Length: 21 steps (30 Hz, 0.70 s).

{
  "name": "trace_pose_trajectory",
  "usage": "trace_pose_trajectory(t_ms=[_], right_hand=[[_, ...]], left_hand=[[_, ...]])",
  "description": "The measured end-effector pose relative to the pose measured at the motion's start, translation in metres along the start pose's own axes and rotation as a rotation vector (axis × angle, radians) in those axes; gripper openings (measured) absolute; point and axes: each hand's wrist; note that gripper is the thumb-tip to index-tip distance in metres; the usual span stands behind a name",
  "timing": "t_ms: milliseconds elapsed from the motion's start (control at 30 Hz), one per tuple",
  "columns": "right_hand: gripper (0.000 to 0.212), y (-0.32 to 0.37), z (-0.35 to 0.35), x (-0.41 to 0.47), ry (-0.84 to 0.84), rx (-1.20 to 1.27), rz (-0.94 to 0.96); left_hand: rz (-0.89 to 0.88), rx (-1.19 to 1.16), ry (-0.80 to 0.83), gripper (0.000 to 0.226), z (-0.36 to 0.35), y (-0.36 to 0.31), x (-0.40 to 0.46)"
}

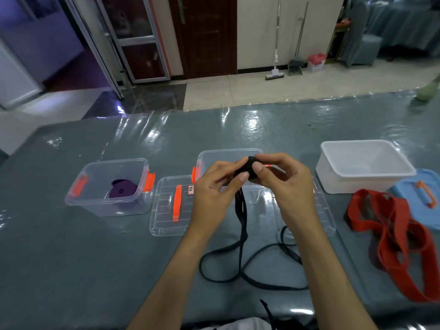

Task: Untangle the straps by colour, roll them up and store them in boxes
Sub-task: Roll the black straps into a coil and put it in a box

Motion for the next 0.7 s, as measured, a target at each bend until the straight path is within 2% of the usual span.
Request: trace_pose_trajectory(t_ms=[100,300,400,467,600,700], right_hand=[[0.013,0.0,0.003,0.002,0.022,0.035,-0.053],[0.015,-0.002,-0.002,0.002,-0.016,0.077,-0.027],[0.012,-0.005,-0.007,0.0,-0.031,0.171,-0.111],[0.013,-0.008,-0.005,0.003,-0.011,0.115,-0.137],[0.021,-0.007,-0.003,0.007,-0.043,0.029,-0.095],[0.023,-0.006,-0.005,0.01,-0.075,0.075,-0.035]], left_hand=[[-0.036,0.009,0.019,0.029,0.006,-0.001,0.006],[0.042,-0.102,-0.06,0.021,0.0,-0.001,0.003],[0.02,-0.063,-0.062,0.02,0.003,0.0,0.008],[0.014,-0.048,-0.079,0.019,0.006,0.001,0.009],[0.019,-0.084,-0.166,0.018,-0.001,0.004,0.005],[0.039,-0.126,-0.135,0.021,-0.005,0.006,0.008]])
Point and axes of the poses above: each hand's wrist, its own x-axis towards the middle knuckle, its own z-axis out of the back of the hand, y = z × x, and after that the axes turned 11 degrees about -y, right-handed
